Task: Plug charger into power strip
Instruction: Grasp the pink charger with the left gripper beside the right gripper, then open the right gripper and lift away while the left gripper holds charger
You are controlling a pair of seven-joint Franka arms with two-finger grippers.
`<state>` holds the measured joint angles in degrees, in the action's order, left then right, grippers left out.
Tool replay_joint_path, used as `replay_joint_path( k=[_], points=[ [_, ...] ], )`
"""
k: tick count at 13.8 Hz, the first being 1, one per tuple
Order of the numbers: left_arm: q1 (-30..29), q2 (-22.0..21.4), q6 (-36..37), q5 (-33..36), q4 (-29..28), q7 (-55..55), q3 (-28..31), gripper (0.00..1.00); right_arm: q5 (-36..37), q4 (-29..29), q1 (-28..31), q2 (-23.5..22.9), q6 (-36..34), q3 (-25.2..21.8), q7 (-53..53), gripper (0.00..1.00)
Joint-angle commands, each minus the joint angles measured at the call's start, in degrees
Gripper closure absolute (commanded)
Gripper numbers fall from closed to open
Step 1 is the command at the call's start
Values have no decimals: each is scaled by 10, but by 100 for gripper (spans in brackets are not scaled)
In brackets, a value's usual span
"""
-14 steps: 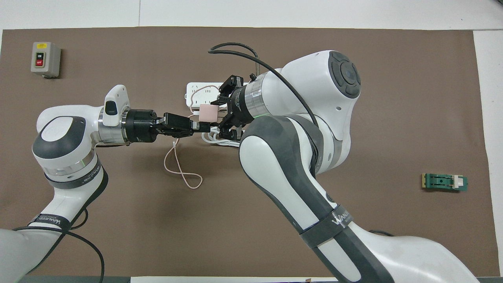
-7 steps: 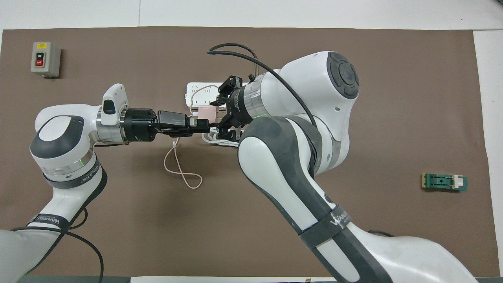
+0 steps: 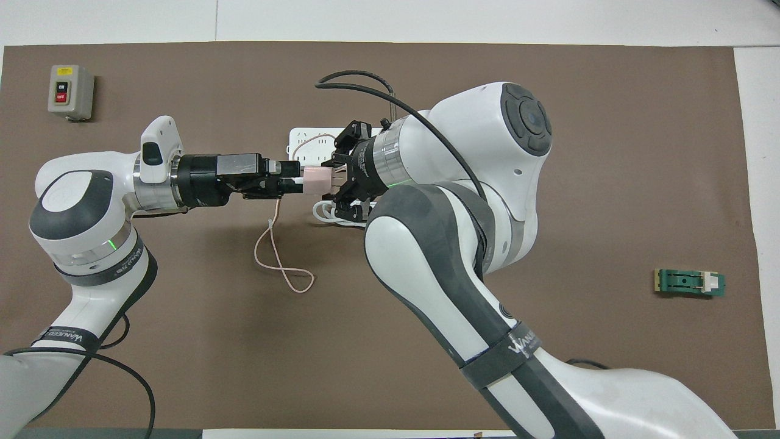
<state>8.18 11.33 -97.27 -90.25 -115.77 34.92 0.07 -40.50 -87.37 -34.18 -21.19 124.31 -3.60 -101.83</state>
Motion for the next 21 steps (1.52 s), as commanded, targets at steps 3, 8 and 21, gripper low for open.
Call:
replay_joint_path(
  k=[3, 8, 21],
  points=[
    [7, 12, -27, -6, 13, 4, -2, 15, 5, -3, 1, 4, 0, 1, 8, 100],
    [9, 12, -19, -5, 13, 4, -2, 100, 5, -2, 1, 4, 1, 1, 8, 100],
    [3, 12, -16, 3, 17, 1, -2, 100, 4, -2, 1, 4, 0, 1, 8, 100]
  ],
)
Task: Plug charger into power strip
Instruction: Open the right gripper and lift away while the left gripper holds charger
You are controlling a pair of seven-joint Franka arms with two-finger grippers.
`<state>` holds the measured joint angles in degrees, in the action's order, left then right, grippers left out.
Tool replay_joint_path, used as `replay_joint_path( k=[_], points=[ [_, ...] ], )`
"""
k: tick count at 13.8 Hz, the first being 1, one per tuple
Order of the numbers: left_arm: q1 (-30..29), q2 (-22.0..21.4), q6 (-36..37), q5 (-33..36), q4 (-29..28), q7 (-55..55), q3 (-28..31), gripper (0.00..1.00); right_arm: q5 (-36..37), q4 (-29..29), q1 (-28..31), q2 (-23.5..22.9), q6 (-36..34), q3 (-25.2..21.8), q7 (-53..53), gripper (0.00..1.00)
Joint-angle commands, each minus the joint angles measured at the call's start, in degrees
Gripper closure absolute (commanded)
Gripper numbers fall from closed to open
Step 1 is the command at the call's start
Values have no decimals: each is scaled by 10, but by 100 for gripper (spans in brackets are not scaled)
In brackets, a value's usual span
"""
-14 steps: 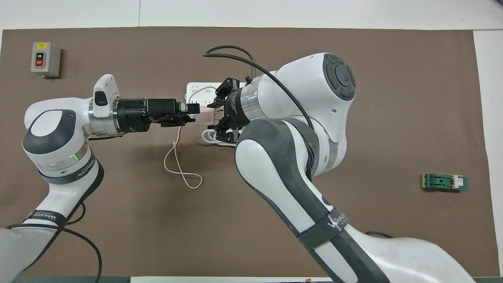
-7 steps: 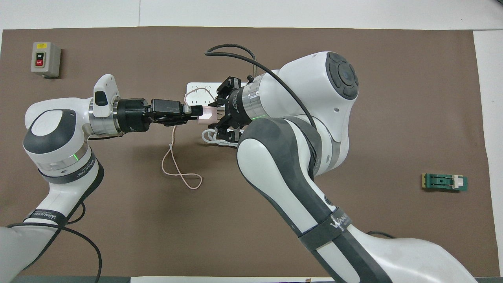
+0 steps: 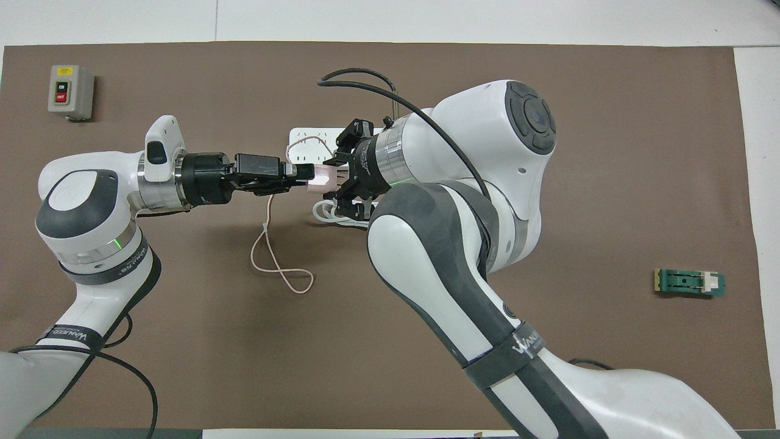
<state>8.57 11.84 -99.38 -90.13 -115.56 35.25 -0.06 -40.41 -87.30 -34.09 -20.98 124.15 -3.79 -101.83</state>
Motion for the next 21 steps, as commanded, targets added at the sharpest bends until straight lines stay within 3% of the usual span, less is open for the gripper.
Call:
replay_joint_path(
  k=[1, 2, 3, 9, 15, 19, 21],
  points=[
    [-2, 6, 9, 2, 17, -2, 0, 100, 3, -2, 1, 2, 0, 3, 8, 100],
    [-2, 6, 13, 2, 17, -2, 0, 100, 0, -2, 4, 2, -3, 3, 7, 100],
    [-2, 6, 13, 2, 17, -2, 0, 100, 2, -2, 4, 2, -5, 3, 4, 1],
    [-2, 6, 13, 3, 17, -2, 0, 100, 3, -1, 2, 2, -7, 3, 2, 0],
    [-18, 23, -5, 137, 74, 0, 1, 100, 3, -1, 8, 5, -15, 1, 1, 0],
    [-12, 26, -64, 267, 127, -7, 0, 100, 3, 12, 27, 9, -47, -4, 1, 0],
    [-8, 43, -89, 368, 173, -11, 0, 100, 4, 28, 51, 9, -78, -4, 1, 0]
  ],
)
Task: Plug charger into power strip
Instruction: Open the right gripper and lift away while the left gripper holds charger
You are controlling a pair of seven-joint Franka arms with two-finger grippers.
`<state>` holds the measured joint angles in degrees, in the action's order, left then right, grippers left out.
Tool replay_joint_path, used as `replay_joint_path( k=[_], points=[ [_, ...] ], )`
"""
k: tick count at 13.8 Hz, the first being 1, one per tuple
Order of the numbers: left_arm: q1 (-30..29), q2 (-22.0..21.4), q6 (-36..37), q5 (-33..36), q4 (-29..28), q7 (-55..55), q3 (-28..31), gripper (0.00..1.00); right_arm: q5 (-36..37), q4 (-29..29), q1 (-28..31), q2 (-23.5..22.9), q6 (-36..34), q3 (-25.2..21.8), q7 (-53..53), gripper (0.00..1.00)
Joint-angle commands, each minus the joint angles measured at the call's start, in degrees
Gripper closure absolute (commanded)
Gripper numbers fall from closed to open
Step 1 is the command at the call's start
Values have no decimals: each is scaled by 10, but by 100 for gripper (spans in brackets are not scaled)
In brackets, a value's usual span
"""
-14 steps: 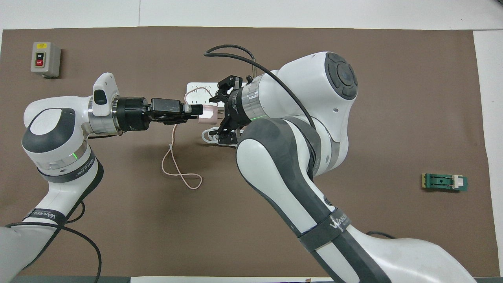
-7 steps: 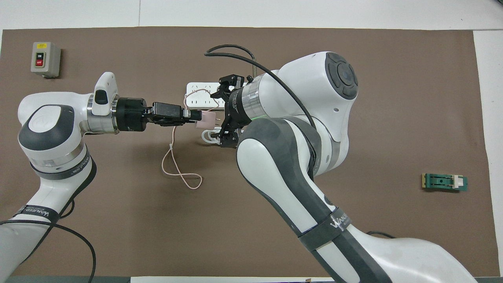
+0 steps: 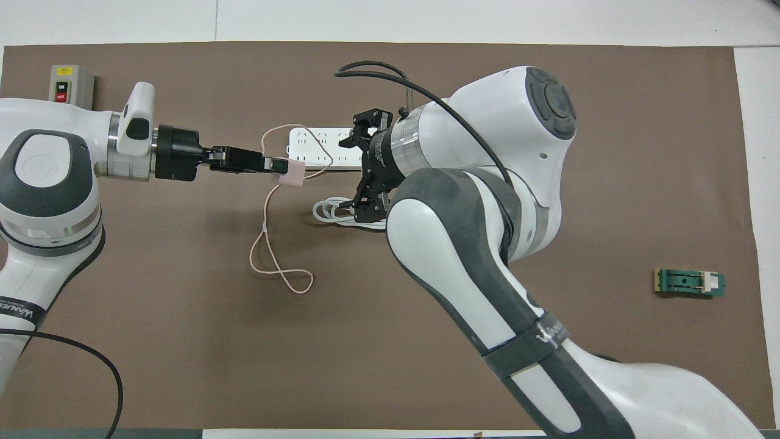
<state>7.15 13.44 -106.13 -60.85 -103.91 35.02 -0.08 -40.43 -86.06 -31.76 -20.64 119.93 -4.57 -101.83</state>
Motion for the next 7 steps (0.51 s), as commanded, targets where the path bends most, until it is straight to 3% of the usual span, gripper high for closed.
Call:
replay_joint_path(
  k=[1, 4, 7],
  points=[
    [7, 39, -24, 129, 81, -2, 0, 100, 4, 28, 38, 6, -52, 4, 1, 0],
    [32, 77, -14, 306, 156, 20, -3, 100, 8, 53, 71, 6, -89, 4, 1, 0],
    [77, 83, -64, 412, 159, 106, -1, 100, 31, 70, 95, 7, -126, 4, 3, 0]
  ],
)
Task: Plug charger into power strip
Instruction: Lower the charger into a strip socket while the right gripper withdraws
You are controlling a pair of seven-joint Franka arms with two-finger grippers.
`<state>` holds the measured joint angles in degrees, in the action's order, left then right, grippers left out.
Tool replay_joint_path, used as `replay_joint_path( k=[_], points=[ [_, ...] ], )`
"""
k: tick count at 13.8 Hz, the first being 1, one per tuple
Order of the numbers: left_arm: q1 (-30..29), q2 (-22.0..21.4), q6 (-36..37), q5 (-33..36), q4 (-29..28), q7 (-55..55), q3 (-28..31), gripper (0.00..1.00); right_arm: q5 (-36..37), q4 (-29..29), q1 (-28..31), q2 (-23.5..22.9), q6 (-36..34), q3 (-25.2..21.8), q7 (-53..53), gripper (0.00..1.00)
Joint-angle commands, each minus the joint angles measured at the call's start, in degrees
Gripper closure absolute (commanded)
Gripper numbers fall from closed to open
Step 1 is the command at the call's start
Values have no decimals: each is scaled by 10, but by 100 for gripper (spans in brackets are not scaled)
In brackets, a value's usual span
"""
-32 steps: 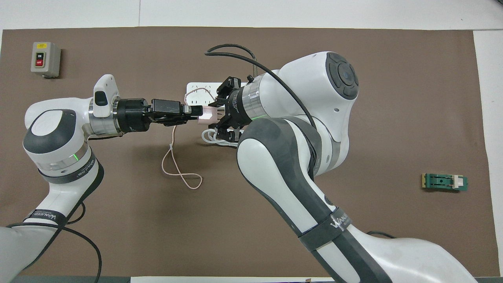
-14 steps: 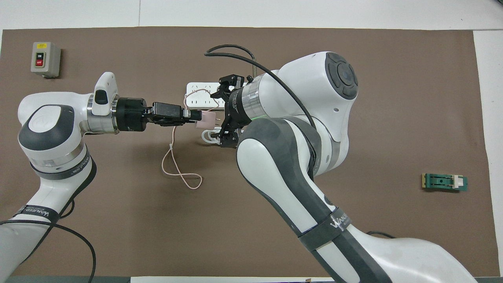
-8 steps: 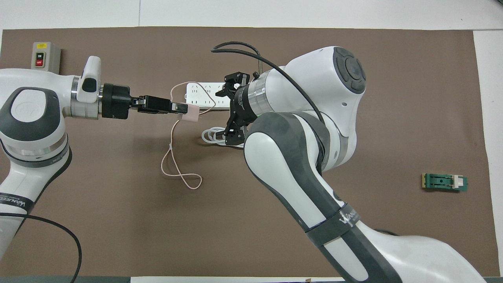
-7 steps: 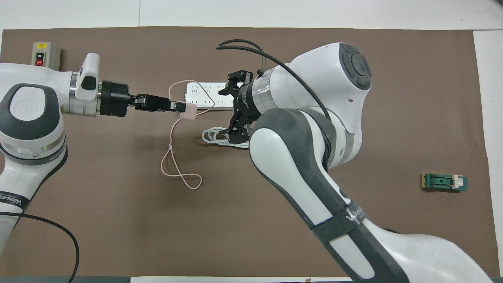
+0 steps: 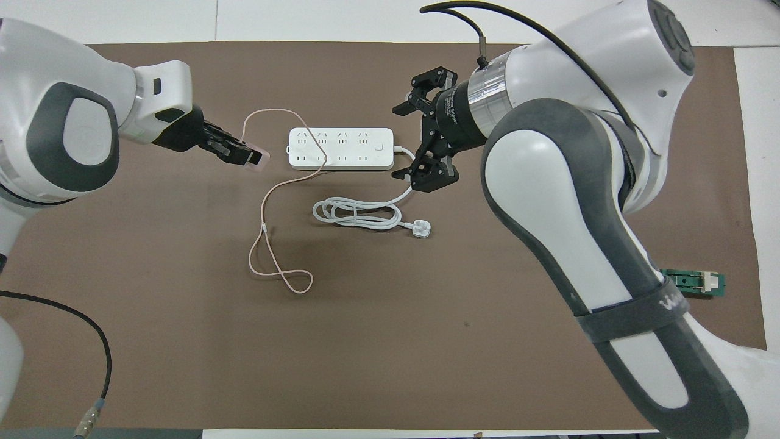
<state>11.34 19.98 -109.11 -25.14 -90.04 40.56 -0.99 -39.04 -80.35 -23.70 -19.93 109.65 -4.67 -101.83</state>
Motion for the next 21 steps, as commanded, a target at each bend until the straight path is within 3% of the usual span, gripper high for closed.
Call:
replay_joint_path(
  k=[1, 3, 6, 10, 21],
  points=[
    [46, 17, -62, 88, 16, 66, 8, 100, 18, 23, 22, 0, -31, 5, 3, 0],
    [68, 23, -111, 147, 14, 121, 7, 100, 18, 36, 42, 0, -50, 5, 4, 0],
    [76, 34, -150, 175, 14, 209, 7, 100, 19, 54, 73, 0, -70, 5, 9, 0],
    [81, 49, -123, 178, 9, 218, 6, 100, 34, 59, 97, 2, -73, 3, 24, 0],
    [95, 65, -159, 198, -4, 216, 7, 100, 91, 59, 153, 33, -98, 4, 114, 0]
  ],
)
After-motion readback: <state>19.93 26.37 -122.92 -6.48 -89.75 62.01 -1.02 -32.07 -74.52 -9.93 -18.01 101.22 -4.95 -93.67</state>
